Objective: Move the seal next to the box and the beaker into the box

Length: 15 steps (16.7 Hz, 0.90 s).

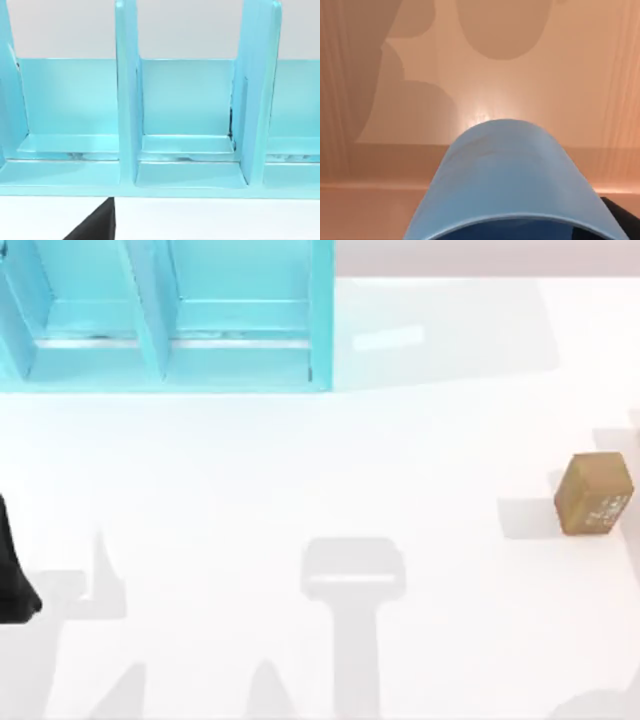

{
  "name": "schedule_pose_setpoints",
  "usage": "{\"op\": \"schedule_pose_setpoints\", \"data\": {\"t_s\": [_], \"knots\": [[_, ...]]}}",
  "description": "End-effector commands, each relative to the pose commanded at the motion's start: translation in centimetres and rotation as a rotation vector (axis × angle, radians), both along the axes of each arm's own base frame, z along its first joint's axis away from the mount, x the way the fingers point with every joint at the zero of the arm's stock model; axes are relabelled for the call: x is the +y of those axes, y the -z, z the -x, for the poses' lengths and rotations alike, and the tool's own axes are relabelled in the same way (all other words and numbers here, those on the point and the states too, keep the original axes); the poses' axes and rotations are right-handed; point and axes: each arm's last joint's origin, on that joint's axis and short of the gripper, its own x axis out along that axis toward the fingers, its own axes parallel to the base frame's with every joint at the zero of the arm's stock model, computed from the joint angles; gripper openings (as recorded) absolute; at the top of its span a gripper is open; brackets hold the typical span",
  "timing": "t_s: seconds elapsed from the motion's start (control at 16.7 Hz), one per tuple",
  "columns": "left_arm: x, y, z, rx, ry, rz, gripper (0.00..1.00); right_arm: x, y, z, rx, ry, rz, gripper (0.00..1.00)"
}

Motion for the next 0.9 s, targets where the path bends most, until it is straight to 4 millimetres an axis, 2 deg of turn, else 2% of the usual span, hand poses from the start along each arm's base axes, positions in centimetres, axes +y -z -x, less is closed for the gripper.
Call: {"op": "schedule_pose_setpoints", "data": {"t_s": [0.18, 0.48, 0.66, 0.9], "knots": [[0.0, 0.0, 0.0, 0.0, 0.0, 0.0, 1.0, -1.0, -0.4, 1.4, -0.033, 0.0, 0.011, 0.0], [0.0, 0.0, 0.0, 0.0, 0.0, 0.0, 1.0, -1.0, -0.3, 1.3, -0.03, -0.003, 0.01, 0.0], [0.0, 0.0, 0.0, 0.0, 0.0, 0.0, 1.0, -0.8, 1.4, 1.2, -0.033, 0.0, 0.01, 0.0], [0.0, 0.0, 0.0, 0.0, 0.0, 0.0, 1.0, -0.3, 4.8, 1.2, -0.038, -0.002, 0.015, 0.0]]}}
